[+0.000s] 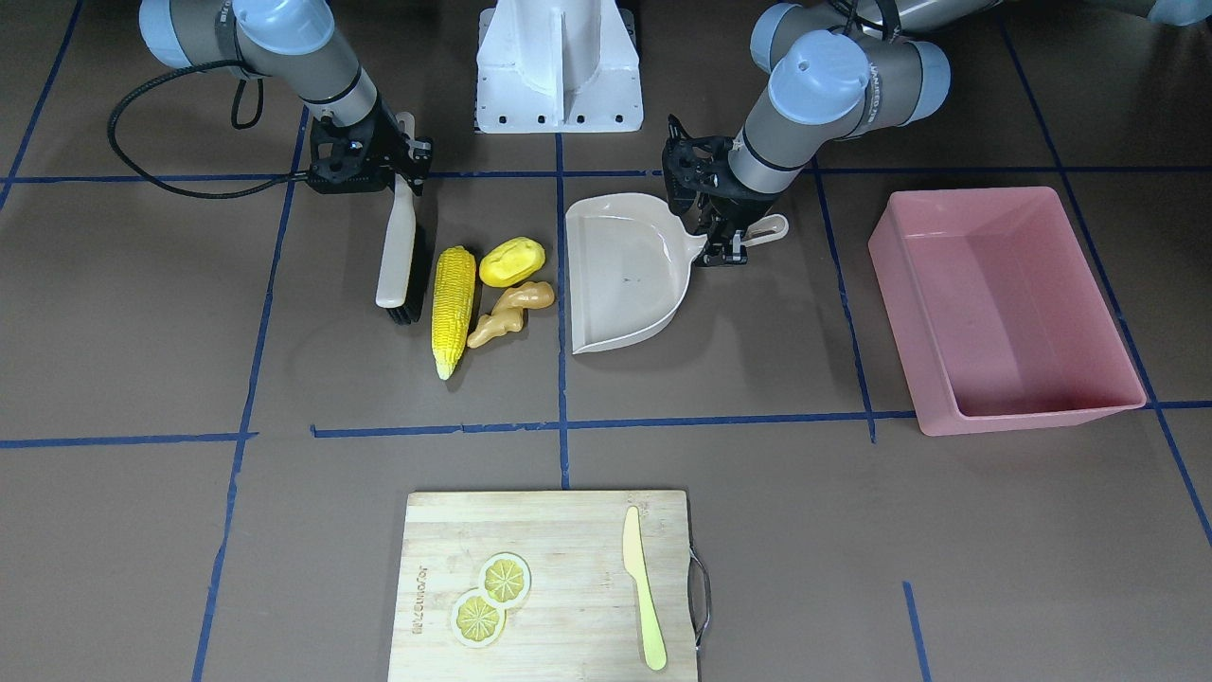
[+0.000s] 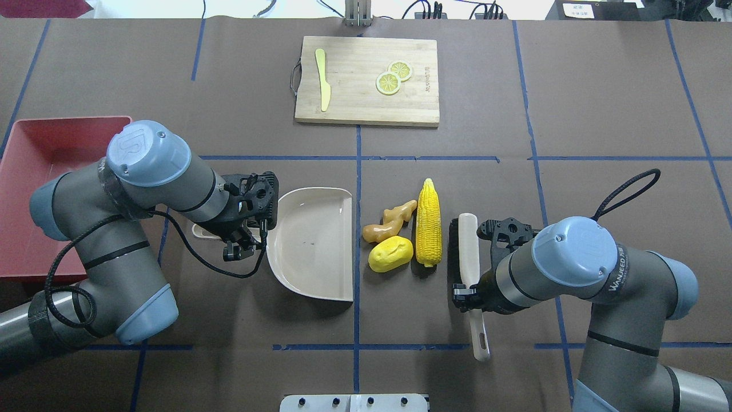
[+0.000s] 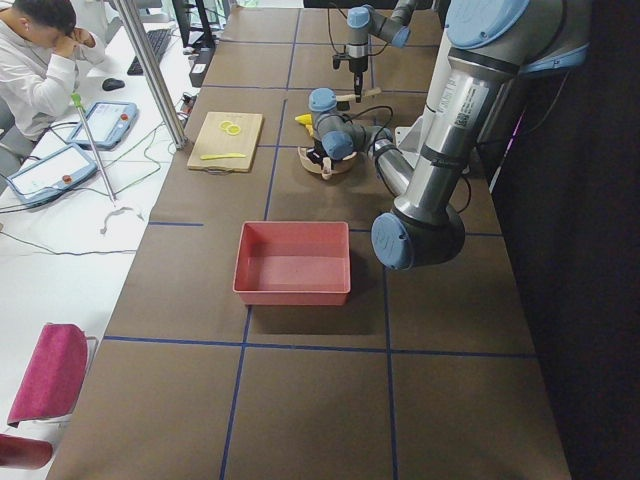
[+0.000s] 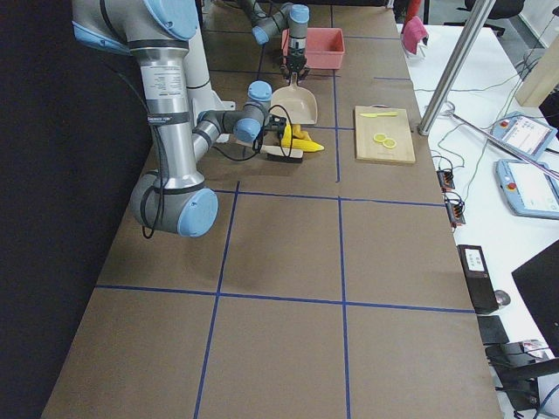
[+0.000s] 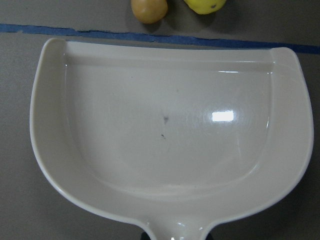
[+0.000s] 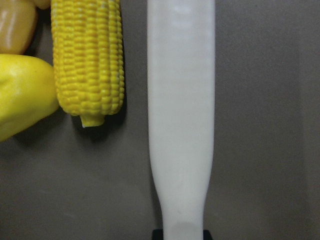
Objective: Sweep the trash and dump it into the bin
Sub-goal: 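Bring the white brush toward the vegetables beside the dustpan with the right gripper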
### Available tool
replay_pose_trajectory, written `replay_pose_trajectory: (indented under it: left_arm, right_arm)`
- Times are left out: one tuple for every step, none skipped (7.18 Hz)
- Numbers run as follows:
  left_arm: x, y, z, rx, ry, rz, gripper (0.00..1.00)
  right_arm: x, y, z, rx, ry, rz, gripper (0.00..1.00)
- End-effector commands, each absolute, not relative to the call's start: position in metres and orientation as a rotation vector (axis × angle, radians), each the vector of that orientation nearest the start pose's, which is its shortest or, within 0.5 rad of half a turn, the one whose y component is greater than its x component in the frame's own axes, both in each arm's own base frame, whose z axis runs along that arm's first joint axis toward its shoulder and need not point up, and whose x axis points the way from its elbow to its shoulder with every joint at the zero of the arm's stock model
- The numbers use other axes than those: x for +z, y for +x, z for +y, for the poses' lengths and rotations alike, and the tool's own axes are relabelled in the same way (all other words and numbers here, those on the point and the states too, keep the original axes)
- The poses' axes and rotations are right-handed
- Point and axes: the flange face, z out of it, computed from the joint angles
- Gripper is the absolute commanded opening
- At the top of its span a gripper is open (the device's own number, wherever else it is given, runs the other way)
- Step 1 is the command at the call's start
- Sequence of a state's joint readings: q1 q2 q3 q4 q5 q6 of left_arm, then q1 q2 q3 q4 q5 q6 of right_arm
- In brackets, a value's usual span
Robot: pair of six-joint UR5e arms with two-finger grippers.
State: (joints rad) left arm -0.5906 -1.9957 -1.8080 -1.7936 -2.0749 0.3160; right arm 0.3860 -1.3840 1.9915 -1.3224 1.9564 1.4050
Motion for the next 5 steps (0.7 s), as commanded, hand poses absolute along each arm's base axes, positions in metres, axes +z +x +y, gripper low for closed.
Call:
replay_pose_trajectory:
  left_arm:
    - [0.286, 0.463, -0.413, 1.403, 0.728, 0.797, 0.00]
    - [0.285, 0.463, -0.413, 1.403, 0.733, 0.798, 0.00]
    - [0.286, 0.463, -0.413, 1.403, 0.730, 0.798, 0.00]
    - [0.286, 0.463, -0.413, 1.403, 0.732, 0.798, 0.00]
    - [0.286, 0.463, -0.413, 1.403, 0.732, 0.798, 0.00]
  right_arm:
    - [0.351, -0.468, -0.291, 0.041, -0.126, -0.889, 0.00]
    - [0.343, -0.470, -0.294, 0.044, -0.111, -0.901, 0.00]
    - [0.334, -0.475, -0.298, 0.046, -0.086, -0.913, 0.00]
    - [0.328, -0.480, -0.300, 0.041, -0.078, -0.921, 0.00]
    - [0.325, -0.484, -0.299, 0.035, -0.072, -0.924, 0.00]
